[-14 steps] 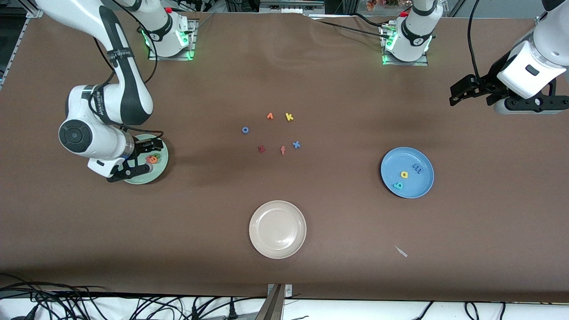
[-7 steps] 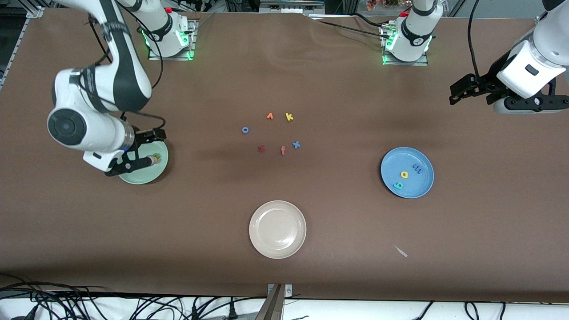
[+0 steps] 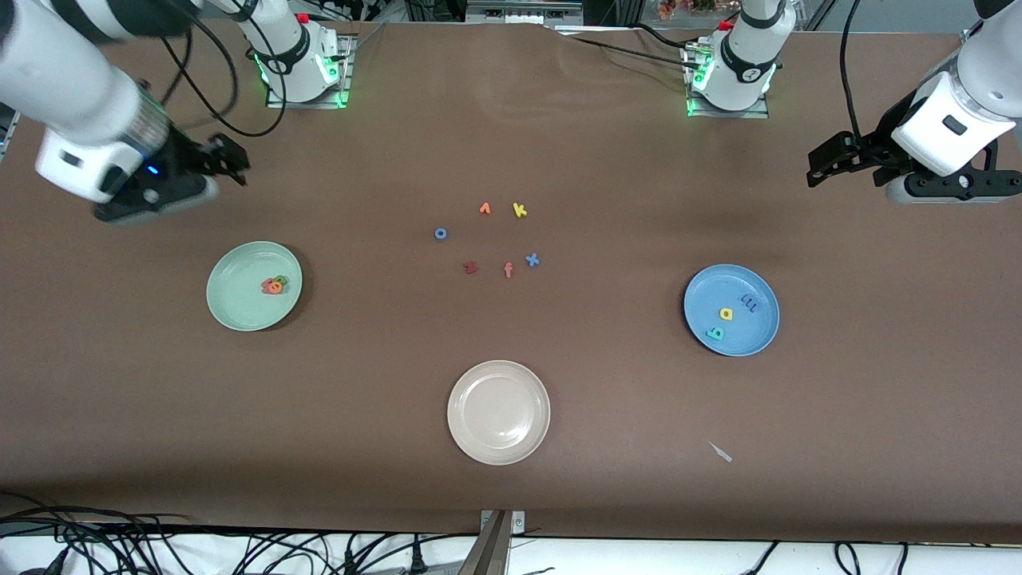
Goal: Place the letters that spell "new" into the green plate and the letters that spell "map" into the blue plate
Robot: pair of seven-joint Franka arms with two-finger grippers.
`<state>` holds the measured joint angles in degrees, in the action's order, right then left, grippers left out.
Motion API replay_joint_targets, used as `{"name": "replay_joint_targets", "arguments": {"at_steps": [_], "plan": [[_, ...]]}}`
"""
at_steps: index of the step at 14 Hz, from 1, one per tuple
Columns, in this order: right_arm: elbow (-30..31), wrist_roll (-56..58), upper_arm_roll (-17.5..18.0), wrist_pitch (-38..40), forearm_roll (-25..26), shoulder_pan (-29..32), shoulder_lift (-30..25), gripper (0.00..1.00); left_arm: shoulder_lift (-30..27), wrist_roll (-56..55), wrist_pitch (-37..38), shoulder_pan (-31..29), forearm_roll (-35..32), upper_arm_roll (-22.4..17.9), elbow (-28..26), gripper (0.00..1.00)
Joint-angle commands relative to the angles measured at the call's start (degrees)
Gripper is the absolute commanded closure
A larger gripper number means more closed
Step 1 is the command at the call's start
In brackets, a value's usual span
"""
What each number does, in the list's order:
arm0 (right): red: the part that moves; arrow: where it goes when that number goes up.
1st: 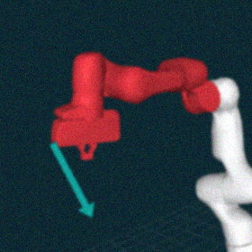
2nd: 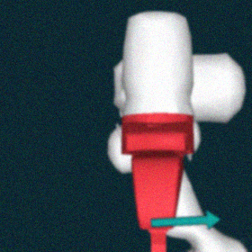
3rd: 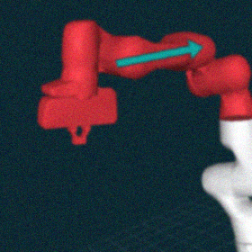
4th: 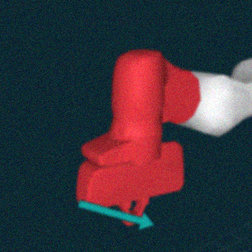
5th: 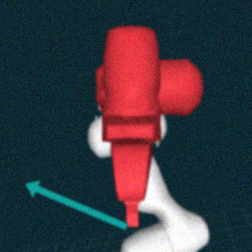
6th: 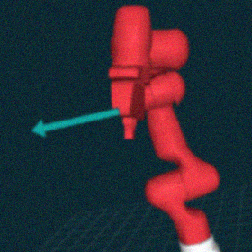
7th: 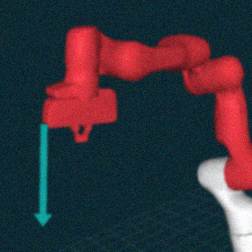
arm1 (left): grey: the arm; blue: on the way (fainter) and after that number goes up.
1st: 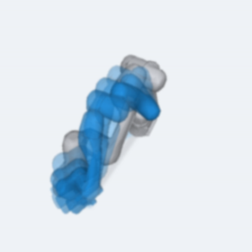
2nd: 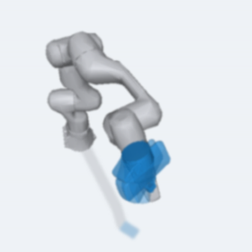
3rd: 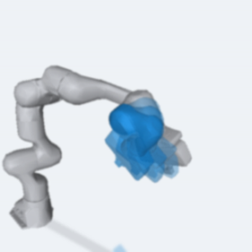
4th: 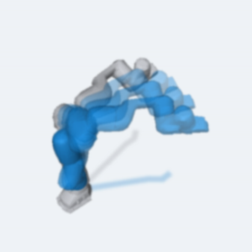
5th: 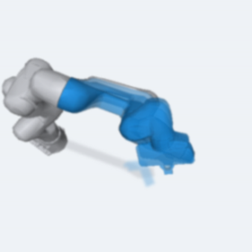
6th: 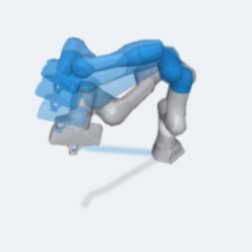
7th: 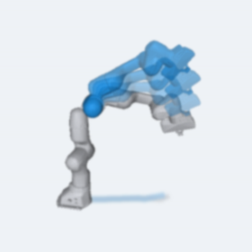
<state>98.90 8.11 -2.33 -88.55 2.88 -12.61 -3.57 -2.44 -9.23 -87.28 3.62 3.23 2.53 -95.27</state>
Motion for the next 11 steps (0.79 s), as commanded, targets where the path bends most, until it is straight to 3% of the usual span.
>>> {"name": "replay_joint_targets", "arguments": {"at_steps": [1, 6, 11], "plan": [[-2.31, -1.86, 0.32, 3.12, 0.46, 3.55, -2.22, 0.00, 0.68, 0.79, 1.41, 0.34, -1.47, 0.02, 1.75, 0.00], [1.74, -5.04, -3.02, 0.66, -2.17, 4.00, -2.93, 0.00, 0.68, 0.79, 1.76, 0.25, -1.47, 0.02, 1.75, 0.00], [1.47, -5.04, -3.64, -0.48, -2.09, 3.91, -1.53, 0.00, 0.77, 0.88, 1.94, 0.25, -1.47, 0.02, 1.84, 0.00]]}}
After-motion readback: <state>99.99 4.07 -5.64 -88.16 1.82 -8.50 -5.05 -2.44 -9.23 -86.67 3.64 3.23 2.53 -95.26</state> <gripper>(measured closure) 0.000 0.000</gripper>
